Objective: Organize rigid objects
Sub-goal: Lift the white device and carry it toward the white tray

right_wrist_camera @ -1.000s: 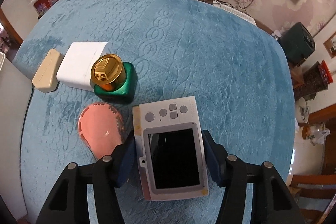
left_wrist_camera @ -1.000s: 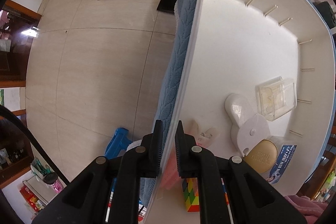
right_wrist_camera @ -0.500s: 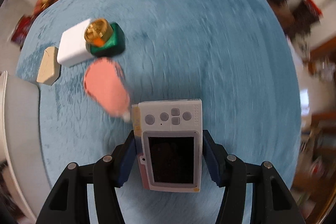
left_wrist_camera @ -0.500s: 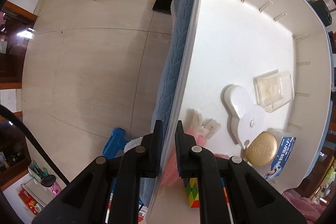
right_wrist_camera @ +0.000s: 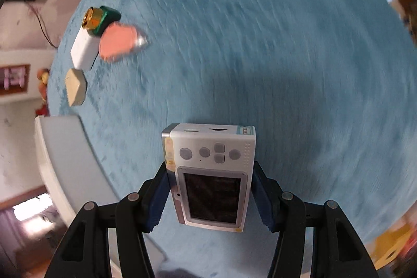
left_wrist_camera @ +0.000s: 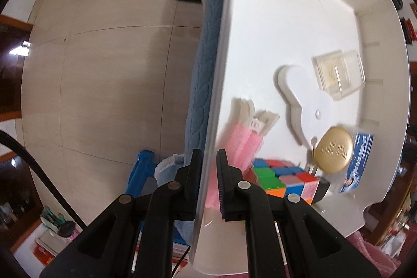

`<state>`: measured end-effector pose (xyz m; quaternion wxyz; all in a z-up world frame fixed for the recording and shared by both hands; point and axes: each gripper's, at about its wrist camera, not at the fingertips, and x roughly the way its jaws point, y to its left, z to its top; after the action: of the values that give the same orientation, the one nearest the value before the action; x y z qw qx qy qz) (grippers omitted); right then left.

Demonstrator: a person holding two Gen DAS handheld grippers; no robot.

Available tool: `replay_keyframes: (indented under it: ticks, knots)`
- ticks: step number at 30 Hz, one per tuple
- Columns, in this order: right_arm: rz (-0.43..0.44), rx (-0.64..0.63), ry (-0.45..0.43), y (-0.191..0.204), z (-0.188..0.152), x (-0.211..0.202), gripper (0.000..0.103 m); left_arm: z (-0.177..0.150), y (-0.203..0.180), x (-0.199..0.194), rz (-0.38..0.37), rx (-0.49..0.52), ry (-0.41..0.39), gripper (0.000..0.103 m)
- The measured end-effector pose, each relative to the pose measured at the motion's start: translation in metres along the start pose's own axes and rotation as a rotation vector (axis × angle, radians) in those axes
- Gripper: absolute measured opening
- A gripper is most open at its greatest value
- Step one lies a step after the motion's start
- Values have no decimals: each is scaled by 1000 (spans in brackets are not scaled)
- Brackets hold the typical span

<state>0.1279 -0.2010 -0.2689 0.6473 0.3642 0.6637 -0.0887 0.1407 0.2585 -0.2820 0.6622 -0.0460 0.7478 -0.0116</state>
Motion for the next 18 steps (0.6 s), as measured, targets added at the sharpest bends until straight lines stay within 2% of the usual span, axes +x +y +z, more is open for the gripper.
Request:
replay_keyframes:
  ticks: [4, 8, 11, 18]
  knots:
    - [44, 29, 12, -7, -40, 8, 59, -3, -2, 0, -3, 38, 4, 10]
    - [131, 48, 14, -10, -66, 8, 59, -4, -1, 0, -11, 70, 14, 10]
    - [201, 40, -10, -1, -87, 3, 59, -5, -3, 3, -12, 93, 22, 10]
    - [336, -81, -127, 32, -104, -29, 59, -6, -6, 9, -10, 127, 24, 10]
